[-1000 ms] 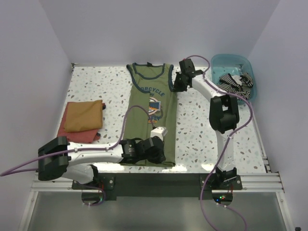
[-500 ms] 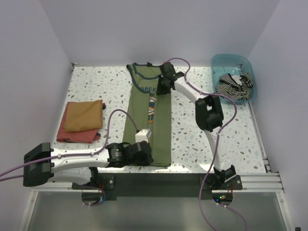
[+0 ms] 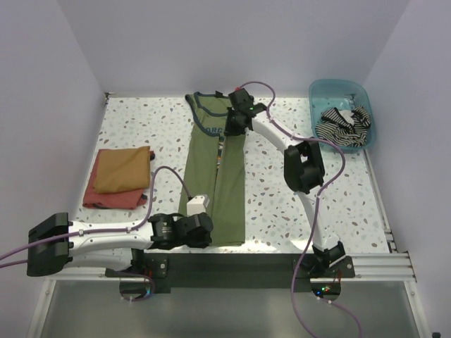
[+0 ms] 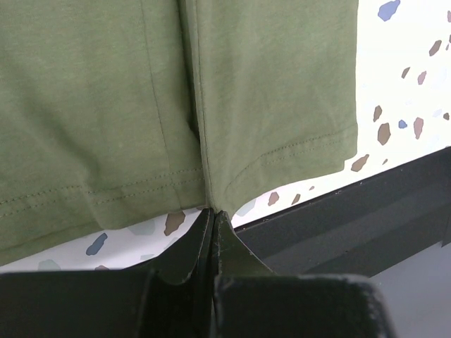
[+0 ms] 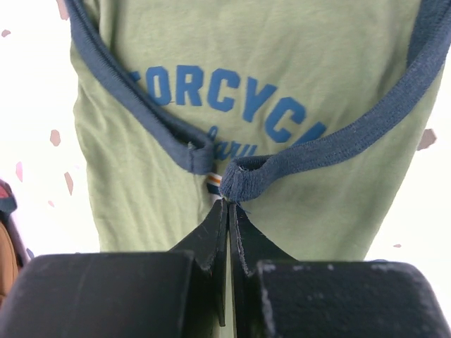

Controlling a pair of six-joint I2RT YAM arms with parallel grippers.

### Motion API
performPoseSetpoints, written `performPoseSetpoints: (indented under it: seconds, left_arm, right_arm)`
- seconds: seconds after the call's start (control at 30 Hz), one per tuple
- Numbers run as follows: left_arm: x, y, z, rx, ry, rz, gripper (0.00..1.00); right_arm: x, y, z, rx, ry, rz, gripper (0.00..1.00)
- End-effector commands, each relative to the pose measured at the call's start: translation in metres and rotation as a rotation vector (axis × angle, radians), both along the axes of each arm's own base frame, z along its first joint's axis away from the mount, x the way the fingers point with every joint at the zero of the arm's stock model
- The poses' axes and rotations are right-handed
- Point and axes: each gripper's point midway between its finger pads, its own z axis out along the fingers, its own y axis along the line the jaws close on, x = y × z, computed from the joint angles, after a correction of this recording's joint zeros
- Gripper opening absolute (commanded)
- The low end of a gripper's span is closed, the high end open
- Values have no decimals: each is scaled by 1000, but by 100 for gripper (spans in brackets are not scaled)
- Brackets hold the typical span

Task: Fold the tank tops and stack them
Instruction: Fold the tank top

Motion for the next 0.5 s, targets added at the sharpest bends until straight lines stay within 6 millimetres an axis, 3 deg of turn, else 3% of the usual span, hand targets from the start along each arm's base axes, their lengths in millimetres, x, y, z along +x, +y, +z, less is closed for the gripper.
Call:
performPoseSetpoints:
  seconds: [0.0,0.3,0.47]
  left_arm:
    - [0,3,-2,13,11,21,0]
    - [0,4,-9,30,13,23,0]
    - [1,1,-7,22,8,21,0]
  right_arm:
    - [9,12,7,18,-33,-9,0]
    - [13,29,-4,55,-53,25,0]
    - [15,37,0,79,-90,54,5]
